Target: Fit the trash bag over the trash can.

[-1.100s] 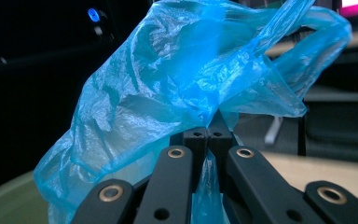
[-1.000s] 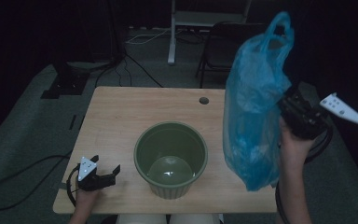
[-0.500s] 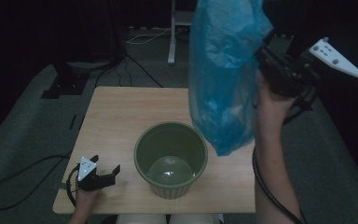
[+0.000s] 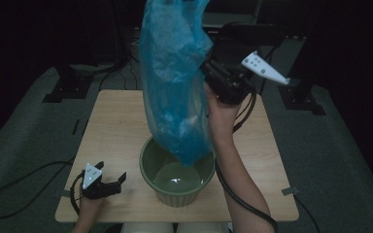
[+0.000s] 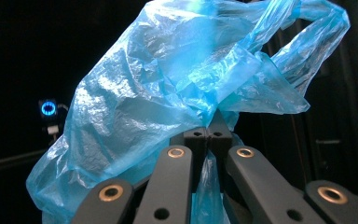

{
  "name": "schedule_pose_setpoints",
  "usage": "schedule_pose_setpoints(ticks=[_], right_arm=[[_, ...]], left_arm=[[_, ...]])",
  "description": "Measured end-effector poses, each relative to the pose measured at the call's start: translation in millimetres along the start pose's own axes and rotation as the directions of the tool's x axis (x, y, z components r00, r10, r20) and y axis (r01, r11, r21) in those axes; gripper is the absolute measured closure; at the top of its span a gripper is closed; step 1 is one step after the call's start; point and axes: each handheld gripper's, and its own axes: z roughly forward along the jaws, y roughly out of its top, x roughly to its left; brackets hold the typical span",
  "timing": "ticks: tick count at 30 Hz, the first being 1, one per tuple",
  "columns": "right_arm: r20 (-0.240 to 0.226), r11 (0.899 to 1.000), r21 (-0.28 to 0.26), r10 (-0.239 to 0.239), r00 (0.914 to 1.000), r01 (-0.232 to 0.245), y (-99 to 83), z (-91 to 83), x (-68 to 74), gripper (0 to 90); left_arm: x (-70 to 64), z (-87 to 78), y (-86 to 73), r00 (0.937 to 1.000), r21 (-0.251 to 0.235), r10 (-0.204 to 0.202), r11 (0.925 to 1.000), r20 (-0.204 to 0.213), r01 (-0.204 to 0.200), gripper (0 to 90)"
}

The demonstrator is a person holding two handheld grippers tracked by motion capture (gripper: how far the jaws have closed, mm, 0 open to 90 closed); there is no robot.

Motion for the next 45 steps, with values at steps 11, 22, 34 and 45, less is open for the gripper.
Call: schedule_pose_setpoints(ticks=[11, 22, 34, 45], right_arm=[[0.005, 0.987, 0.157, 0.039, 0.9992, -0.039, -88.2, -33.7, -6.2, 90.0], [-0.010, 0.935, 0.349, 0.071, 0.9974, -0.063, -133.7, -89.1, -2.7, 88.8], [-0.012, 0.886, 0.463, 0.021, 0.9997, -0.013, -159.2, -115.1, 18.1, 86.9], [-0.010, 0.898, 0.439, -0.033, 0.9994, 0.034, -133.4, -91.8, 6.3, 89.6]], left_arm=[[-1.6, -0.8, 0.7, 0.9997, 0.018, -0.015, 0.9997, 0.021, 0.014, 0.5], [-9.0, -9.6, 19.3, 0.9979, 0.013, -0.008, 0.9999, 0.064, 0.007, 0.5], [-23.5, -33.9, 82.6, 0.9918, 0.049, 0.036, 0.9979, 0.122, -0.043, 0.5], [-43.3, -40.2, 203.5, 0.9708, -0.013, 0.122, 0.9924, 0.207, -0.122, 0.6]])
